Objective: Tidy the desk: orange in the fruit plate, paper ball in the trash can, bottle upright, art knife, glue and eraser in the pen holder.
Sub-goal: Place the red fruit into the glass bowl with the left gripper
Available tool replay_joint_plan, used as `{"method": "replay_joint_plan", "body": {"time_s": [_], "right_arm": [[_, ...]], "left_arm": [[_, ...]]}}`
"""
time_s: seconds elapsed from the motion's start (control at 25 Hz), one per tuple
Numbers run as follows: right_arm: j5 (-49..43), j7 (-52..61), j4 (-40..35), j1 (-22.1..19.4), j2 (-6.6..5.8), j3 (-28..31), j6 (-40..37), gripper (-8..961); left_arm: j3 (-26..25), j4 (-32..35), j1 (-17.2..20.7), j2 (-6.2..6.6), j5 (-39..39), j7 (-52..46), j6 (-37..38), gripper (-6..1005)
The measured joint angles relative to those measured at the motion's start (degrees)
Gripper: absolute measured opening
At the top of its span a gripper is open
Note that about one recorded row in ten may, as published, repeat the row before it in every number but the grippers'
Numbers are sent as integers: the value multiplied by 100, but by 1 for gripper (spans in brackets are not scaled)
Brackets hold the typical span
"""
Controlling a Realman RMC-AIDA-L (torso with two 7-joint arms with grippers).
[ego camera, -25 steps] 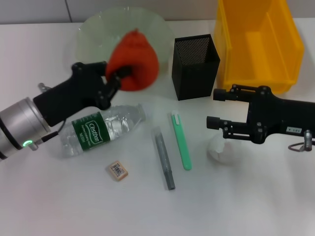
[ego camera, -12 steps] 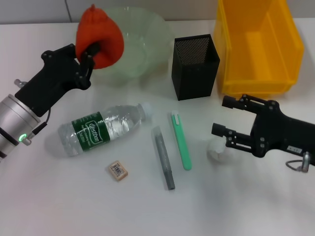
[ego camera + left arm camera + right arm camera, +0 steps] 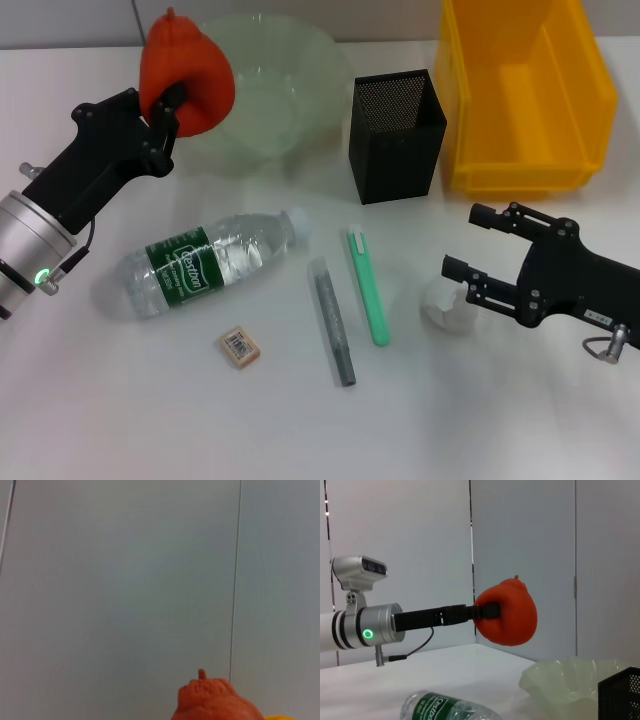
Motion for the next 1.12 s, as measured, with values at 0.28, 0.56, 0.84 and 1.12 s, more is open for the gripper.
{"method": "replay_joint_plan", "body": {"time_s": [0.28, 0.56, 0.84, 1.12], "right_arm": [[0, -8, 9, -32, -6, -1, 4, 696], [0, -13, 15, -35, -5, -3, 9, 696], [0, -14, 15, -15, -11, -3, 140, 697], [0, 23, 15, 25, -14, -3, 246, 697]], "left_arm": [[-2, -2, -3, -3, -3, 9, -68, 71], [-2, -2, -41, -3, -3, 11, -133, 72], [-11, -126, -555, -4, -3, 13, -853, 74], [-11, -152, -1138, -3, -3, 13, -1757, 75]]}}
